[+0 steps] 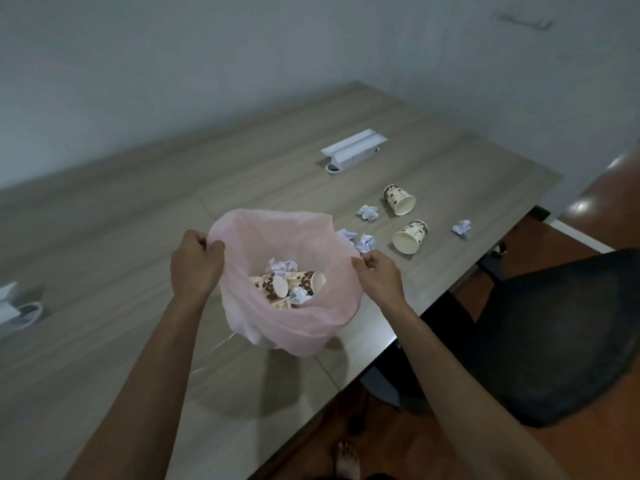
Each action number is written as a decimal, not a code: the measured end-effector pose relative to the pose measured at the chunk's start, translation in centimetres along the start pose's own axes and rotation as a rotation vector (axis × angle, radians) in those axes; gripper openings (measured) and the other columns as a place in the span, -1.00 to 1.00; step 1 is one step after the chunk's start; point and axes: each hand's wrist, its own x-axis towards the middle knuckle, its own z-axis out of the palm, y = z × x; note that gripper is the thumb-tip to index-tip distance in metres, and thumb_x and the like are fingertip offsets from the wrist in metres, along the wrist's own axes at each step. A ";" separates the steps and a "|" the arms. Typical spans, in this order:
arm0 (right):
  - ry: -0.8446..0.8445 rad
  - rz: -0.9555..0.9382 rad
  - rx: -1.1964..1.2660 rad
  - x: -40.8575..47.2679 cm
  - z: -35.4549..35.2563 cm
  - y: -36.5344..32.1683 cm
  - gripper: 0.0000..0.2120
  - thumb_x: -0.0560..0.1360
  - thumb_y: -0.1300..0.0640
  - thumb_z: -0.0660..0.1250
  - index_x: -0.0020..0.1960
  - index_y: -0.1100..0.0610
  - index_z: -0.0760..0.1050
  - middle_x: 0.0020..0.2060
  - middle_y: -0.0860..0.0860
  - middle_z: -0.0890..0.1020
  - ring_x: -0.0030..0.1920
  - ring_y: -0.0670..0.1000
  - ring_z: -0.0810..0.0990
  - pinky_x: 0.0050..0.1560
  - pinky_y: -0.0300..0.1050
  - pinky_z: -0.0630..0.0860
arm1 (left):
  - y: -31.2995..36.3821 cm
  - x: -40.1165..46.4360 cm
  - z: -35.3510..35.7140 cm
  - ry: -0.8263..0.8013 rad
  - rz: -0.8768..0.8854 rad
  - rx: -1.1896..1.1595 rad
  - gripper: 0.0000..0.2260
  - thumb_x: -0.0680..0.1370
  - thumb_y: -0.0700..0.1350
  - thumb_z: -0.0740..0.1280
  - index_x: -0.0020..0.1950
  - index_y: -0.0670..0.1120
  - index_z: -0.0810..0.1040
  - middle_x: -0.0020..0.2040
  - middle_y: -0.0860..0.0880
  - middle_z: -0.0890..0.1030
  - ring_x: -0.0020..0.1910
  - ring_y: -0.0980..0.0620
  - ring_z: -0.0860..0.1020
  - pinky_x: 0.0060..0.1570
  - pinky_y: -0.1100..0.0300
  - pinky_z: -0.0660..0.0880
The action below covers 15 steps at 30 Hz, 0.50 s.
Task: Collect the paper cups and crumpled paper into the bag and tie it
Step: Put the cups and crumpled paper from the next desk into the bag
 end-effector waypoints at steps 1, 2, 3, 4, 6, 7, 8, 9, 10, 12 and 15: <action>-0.015 0.002 0.010 1.0 -0.5 0.2 -0.83 0.49 0.05 0.36 -0.24 0.08 0.50 -0.26 -0.01 0.61 -0.14 0.06 0.57 -0.06 -0.09 0.44 | 0.6 0.2 0.5 0.025 -0.007 0.001 -0.91 0.50 -0.16 0.29 -0.07 -0.16 0.44 -0.18 -0.12 0.55 -0.17 -0.14 0.49 -0.12 0.04 0.42; -0.031 0.004 0.014 1.9 -0.9 0.3 -0.82 0.48 0.05 0.37 -0.26 0.08 0.49 -0.28 -0.01 0.60 -0.16 0.06 0.57 -0.06 -0.08 0.46 | 1.1 0.4 1.0 0.045 -0.012 0.005 -0.91 0.50 -0.15 0.29 -0.07 -0.16 0.45 -0.18 -0.11 0.54 -0.17 -0.15 0.49 -0.11 0.02 0.44; -0.054 0.007 0.014 2.7 -1.2 0.5 -0.81 0.47 0.05 0.37 -0.28 0.07 0.47 -0.30 -0.02 0.59 -0.20 0.05 0.56 -0.05 -0.07 0.48 | 1.6 0.6 1.4 0.059 -0.015 0.012 -0.91 0.50 -0.15 0.29 -0.06 -0.16 0.45 -0.18 -0.11 0.54 -0.17 -0.14 0.49 -0.11 0.01 0.44; -0.089 0.018 0.015 3.4 -1.5 0.8 -0.79 0.46 0.04 0.39 -0.31 0.06 0.46 -0.32 -0.02 0.59 -0.24 0.04 0.55 -0.06 -0.06 0.50 | 2.0 0.7 1.8 0.065 -0.014 0.020 -0.90 0.51 -0.15 0.28 -0.05 -0.17 0.45 -0.17 -0.11 0.54 -0.17 -0.14 0.48 -0.13 0.03 0.43; -0.191 0.069 0.014 4.7 -2.1 1.7 -0.72 0.44 0.00 0.42 -0.33 0.09 0.43 -0.34 0.00 0.58 -0.32 0.00 0.54 -0.10 -0.06 0.51 | 2.5 0.6 2.7 0.047 -0.005 0.044 -0.92 0.52 -0.16 0.30 -0.06 -0.17 0.45 -0.17 -0.11 0.54 -0.17 -0.12 0.47 -0.16 0.09 0.35; -0.243 0.100 0.018 5.3 -2.3 2.0 -0.68 0.44 -0.07 0.43 -0.32 0.13 0.45 -0.33 0.03 0.59 -0.32 -0.01 0.57 -0.14 -0.07 0.50 | 2.6 0.5 3.1 0.029 -0.004 0.059 -0.92 0.51 -0.17 0.31 -0.07 -0.16 0.46 -0.17 -0.10 0.54 -0.17 -0.12 0.47 -0.15 0.11 0.33; -0.286 0.133 0.032 5.9 -2.6 2.3 -0.60 0.43 -0.16 0.41 -0.27 0.18 0.49 -0.30 0.06 0.61 -0.28 0.01 0.62 -0.17 -0.09 0.51 | 2.7 0.4 3.6 0.011 -0.008 0.074 -0.93 0.51 -0.17 0.32 -0.08 -0.15 0.46 -0.17 -0.09 0.54 -0.16 -0.12 0.48 -0.15 0.12 0.32; -0.304 0.172 0.052 6.6 -2.8 2.6 -0.50 0.43 -0.26 0.36 -0.20 0.22 0.56 -0.24 0.07 0.67 -0.23 0.03 0.67 -0.17 -0.09 0.53 | 2.7 0.3 4.2 -0.004 -0.016 0.086 -0.92 0.50 -0.17 0.33 -0.08 -0.15 0.47 -0.18 -0.09 0.55 -0.16 -0.12 0.49 -0.15 0.13 0.32; -0.297 0.211 0.070 7.3 -3.0 2.9 -0.44 0.44 -0.33 0.28 -0.15 0.20 0.60 -0.21 0.05 0.69 -0.19 0.06 0.69 -0.16 -0.06 0.58 | 2.7 0.2 4.7 -0.015 -0.026 0.092 -0.92 0.50 -0.17 0.34 -0.09 -0.14 0.48 -0.18 -0.08 0.55 -0.16 -0.12 0.49 -0.15 0.13 0.33; -0.242 0.245 0.085 8.9 -2.9 3.5 -0.49 0.49 -0.32 0.18 -0.15 0.12 0.59 -0.19 0.05 0.70 -0.18 0.08 0.69 -0.10 0.03 0.62 | 2.9 -0.1 5.7 -0.023 -0.043 0.091 -0.91 0.48 -0.16 0.36 -0.09 -0.13 0.48 -0.19 -0.05 0.55 -0.16 -0.11 0.50 -0.16 0.13 0.33; -0.151 0.191 -0.027 11.7 -2.0 4.6 -0.65 0.54 -0.14 0.18 -0.07 0.14 0.53 -0.09 0.13 0.67 -0.10 0.15 0.65 -0.05 0.16 0.63 | 3.0 -0.6 6.6 -0.031 -0.052 0.103 -0.90 0.47 -0.14 0.35 -0.08 -0.13 0.49 -0.20 -0.03 0.56 -0.17 -0.10 0.51 -0.19 0.13 0.35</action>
